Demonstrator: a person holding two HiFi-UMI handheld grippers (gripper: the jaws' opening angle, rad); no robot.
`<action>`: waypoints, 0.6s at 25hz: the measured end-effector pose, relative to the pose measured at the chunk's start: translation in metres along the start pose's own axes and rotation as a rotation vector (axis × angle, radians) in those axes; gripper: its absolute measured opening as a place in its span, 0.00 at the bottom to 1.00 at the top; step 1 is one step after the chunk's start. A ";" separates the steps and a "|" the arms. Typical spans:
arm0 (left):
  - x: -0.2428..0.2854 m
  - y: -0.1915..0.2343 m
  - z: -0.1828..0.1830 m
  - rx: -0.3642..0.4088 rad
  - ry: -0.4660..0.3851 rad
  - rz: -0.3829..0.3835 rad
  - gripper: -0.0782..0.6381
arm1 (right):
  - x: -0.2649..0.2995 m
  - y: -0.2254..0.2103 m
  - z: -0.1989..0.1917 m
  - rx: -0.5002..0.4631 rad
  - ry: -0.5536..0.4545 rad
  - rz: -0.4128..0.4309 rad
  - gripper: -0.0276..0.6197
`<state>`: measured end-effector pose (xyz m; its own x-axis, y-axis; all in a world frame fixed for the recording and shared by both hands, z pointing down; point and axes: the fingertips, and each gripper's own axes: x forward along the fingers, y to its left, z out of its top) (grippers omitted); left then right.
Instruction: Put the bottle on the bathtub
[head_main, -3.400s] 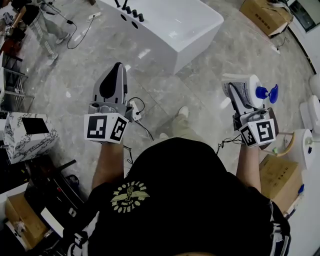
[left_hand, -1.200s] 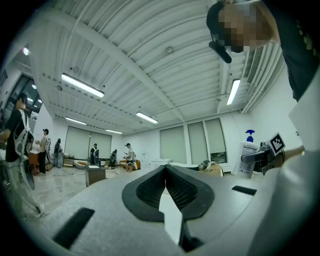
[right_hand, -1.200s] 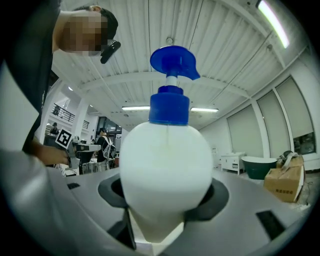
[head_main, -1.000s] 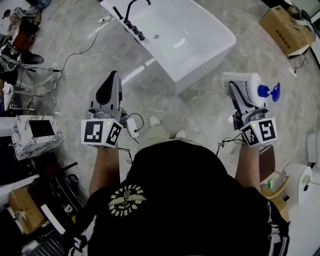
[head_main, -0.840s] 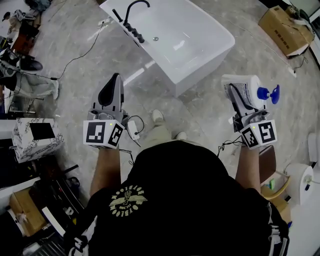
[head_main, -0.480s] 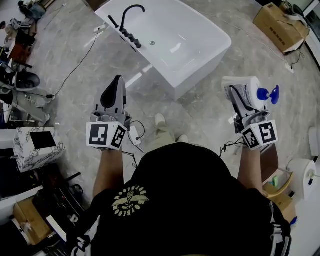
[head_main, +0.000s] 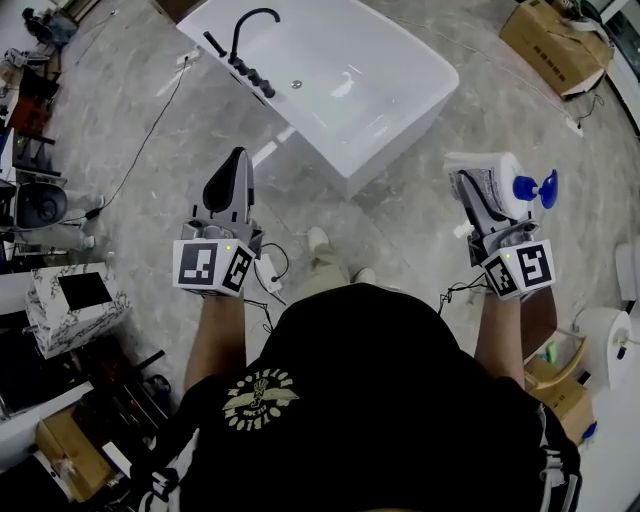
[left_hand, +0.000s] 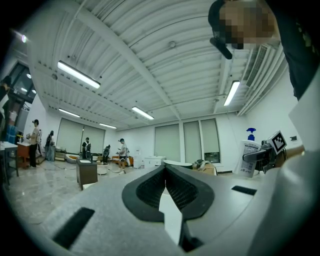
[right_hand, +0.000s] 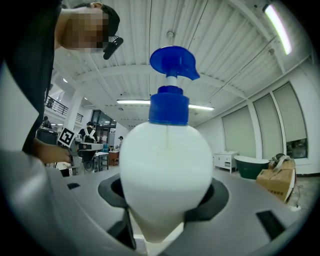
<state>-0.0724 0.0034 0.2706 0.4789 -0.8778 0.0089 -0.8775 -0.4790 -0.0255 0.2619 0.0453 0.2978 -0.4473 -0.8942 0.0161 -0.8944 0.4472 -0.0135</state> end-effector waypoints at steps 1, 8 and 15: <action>0.005 0.002 0.001 0.000 -0.001 -0.006 0.12 | 0.003 -0.001 0.001 -0.001 0.001 -0.005 0.45; 0.041 0.015 0.007 0.005 -0.016 -0.046 0.12 | 0.023 -0.017 0.010 -0.011 -0.013 -0.047 0.45; 0.070 0.041 0.007 0.009 -0.017 -0.061 0.12 | 0.056 -0.023 0.012 -0.011 -0.016 -0.063 0.45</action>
<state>-0.0747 -0.0777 0.2630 0.5319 -0.8468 -0.0065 -0.8464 -0.5314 -0.0348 0.2571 -0.0152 0.2874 -0.3903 -0.9207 0.0008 -0.9207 0.3903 -0.0017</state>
